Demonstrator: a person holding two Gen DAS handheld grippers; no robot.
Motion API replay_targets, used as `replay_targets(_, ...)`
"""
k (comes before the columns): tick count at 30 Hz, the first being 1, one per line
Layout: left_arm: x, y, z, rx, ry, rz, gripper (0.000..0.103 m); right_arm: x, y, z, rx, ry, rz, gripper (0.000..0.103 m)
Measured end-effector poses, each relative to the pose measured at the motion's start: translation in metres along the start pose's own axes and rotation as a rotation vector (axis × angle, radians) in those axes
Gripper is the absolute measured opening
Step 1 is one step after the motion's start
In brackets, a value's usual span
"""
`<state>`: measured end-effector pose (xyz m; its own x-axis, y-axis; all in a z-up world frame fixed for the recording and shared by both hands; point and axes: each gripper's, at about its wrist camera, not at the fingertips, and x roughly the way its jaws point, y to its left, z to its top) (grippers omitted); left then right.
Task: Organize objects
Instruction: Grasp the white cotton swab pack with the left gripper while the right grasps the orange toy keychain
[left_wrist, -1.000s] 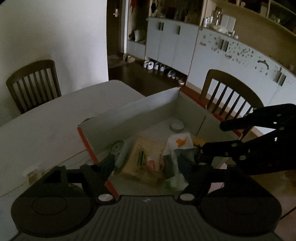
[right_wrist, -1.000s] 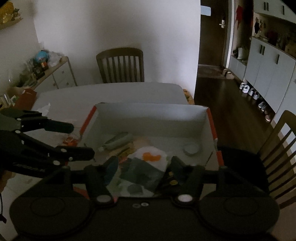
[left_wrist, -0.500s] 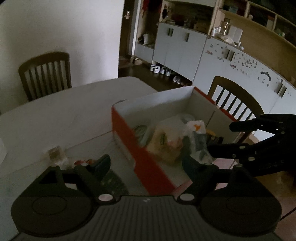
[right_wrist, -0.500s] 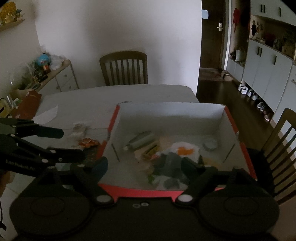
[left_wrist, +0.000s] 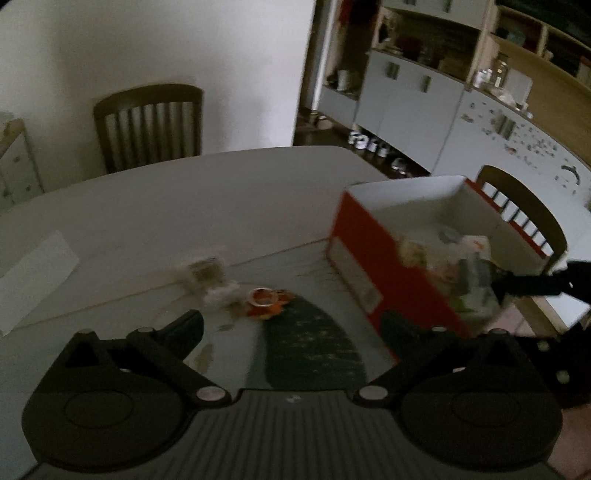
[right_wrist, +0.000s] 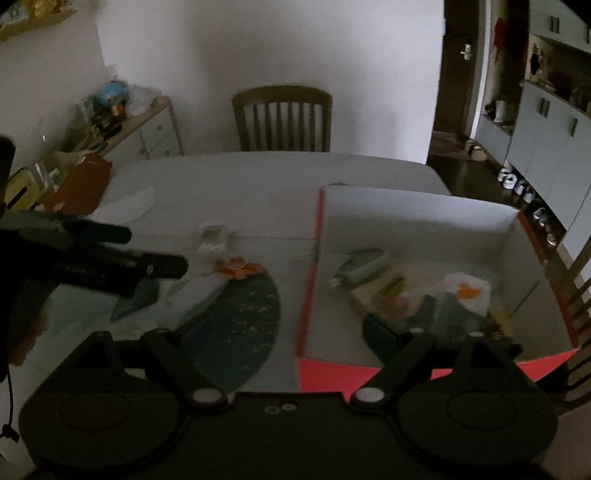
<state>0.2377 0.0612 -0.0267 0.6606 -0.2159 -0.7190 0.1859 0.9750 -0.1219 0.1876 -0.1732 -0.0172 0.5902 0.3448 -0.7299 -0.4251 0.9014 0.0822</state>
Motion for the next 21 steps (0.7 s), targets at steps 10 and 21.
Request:
replay_targets(10, 0.021, 0.051, 0.015, -0.062, -0.015, 0.070, 0.103, 0.031, 0.047, 0.014, -0.059, 0.031, 0.024, 0.087)
replay_targets(21, 0.080, 0.077, 0.029, -0.059, 0.072, 0.096, 0.103, 0.094, 0.075, 0.032, -0.093, 0.070, 0.008, 0.087)
